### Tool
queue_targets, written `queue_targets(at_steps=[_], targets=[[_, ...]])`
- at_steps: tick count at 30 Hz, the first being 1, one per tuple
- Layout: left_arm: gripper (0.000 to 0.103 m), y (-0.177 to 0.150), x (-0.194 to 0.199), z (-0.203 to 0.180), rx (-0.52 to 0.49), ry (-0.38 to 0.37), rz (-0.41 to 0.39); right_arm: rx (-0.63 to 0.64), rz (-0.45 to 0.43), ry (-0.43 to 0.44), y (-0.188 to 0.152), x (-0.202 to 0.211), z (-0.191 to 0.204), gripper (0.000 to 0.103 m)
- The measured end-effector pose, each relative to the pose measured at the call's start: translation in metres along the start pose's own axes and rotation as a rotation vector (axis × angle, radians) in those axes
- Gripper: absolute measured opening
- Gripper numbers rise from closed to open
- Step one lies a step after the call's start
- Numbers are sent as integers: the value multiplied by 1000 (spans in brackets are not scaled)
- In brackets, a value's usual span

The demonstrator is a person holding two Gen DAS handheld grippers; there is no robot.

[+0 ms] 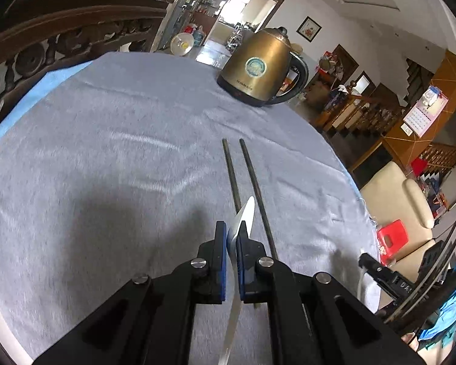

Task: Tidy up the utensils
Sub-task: 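Lift the held spoons off the cloth with both tools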

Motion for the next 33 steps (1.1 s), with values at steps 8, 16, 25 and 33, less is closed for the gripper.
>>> queue_targets(at_steps=[8,16,25,33], targets=[[6,-27,-11,19,1,118,139,39,79,-72,-11,1,-4,35],[55,-28,-16,17,-60,148,259,155,260,-267,-21,-22,-7,37],[27,-16,-41,-12,-262,216,282,243,338,-357,-18,-36,0,35],[9,-10,-33,-3,-214,174,220,180,277,-294,-15,-24,-6,35]])
Point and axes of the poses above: each gripper's, at about its wrist camera, not at the fingertips, and x roughly against the way its jaws point, z to its left, y to its top, the point moved 5 cm from there along -x, roughly the way its jaws point, and after that the axes turned 3 degrees about y, right-handed, at the moved point
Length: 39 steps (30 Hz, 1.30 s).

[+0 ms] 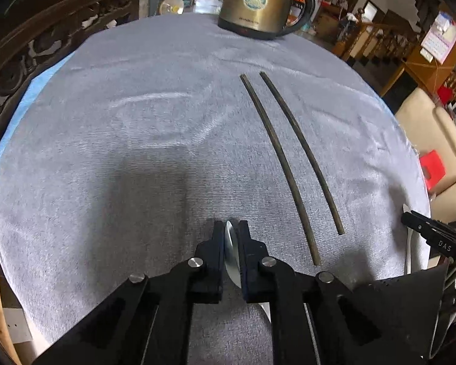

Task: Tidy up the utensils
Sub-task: 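Lift the held spoons off the cloth with both tools, then lower the spoons into the grey cup and open both tools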

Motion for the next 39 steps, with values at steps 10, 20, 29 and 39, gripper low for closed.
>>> queue_targets(at_steps=[10,20,29,39], targets=[[8,-22,91,2,83,-19,-291,-142,-326,194,-7,69,-15,35],[8,-38,188,-33,96,25,-659,-164,-742,184,-33,166,1,35],[8,-46,230,-54,123,51,-884,-98,-1024,84,-51,218,54,35],[8,-53,196,-51,204,51,-880,-28,-1113,22,-53,200,97,35]])
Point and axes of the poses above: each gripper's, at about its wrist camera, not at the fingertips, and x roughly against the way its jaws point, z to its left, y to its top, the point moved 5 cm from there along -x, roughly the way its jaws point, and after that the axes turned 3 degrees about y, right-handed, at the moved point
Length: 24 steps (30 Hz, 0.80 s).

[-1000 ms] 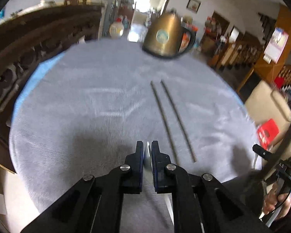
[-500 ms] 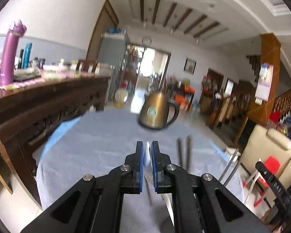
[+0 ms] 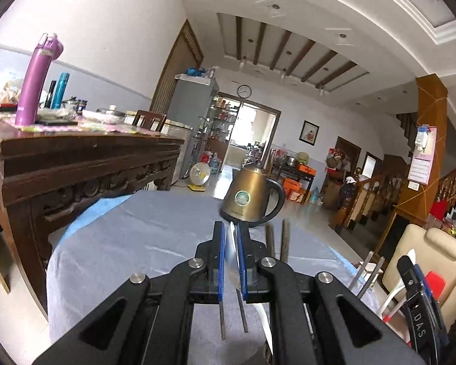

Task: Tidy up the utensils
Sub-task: 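Lower the spoons into the grey cup and open both tools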

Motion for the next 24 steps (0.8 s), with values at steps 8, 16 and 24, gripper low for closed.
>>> queue_targets(at_steps=[8,16,24], targets=[[8,-15,0,-3,-4,14,0,94,-25,16,-22,-6,23,35],[8,-23,3,-9,-60,-12,-9,183,-2,66,-40,1,33,35],[8,-32,12,-15,-117,-36,-3,240,41,108,-46,11,39,36]])
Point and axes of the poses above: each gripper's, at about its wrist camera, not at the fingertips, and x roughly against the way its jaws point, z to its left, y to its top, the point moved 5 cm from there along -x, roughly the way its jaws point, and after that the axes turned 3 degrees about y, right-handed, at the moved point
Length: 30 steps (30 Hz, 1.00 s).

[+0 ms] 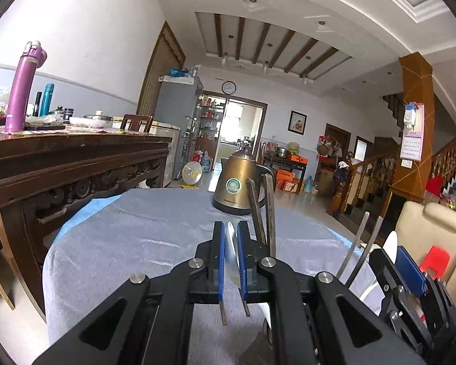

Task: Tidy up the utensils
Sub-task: 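Lower the spoons into the grey cup and open both tools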

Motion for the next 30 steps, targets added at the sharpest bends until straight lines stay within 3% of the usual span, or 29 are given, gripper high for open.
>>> queue_targets(at_steps=[6,13,20,21,22,23,24,28,30], targets=[[8,1,10,-5,-45,-30,-7,11,33,21,-1,7,-7,36],[8,-9,14,-14,-106,-99,47,42,79,67,-7,12,-5,36],[9,-10,17,-12,-111,-100,66,29,123,102,-12,11,-6,37],[9,-9,17,-11,-108,-97,68,24,130,104,-12,12,-7,38],[9,-9,16,-10,-105,-92,70,17,137,108,-12,12,-8,49],[9,-10,16,-9,-102,-86,73,5,145,115,-13,12,-9,67],[10,-10,15,-7,-98,-80,77,-10,151,119,-13,12,-11,71],[12,-14,10,-1,-86,-59,102,-23,125,106,-9,16,-17,71],[20,-15,10,2,-79,-46,110,-40,123,90,-8,16,-22,71]])
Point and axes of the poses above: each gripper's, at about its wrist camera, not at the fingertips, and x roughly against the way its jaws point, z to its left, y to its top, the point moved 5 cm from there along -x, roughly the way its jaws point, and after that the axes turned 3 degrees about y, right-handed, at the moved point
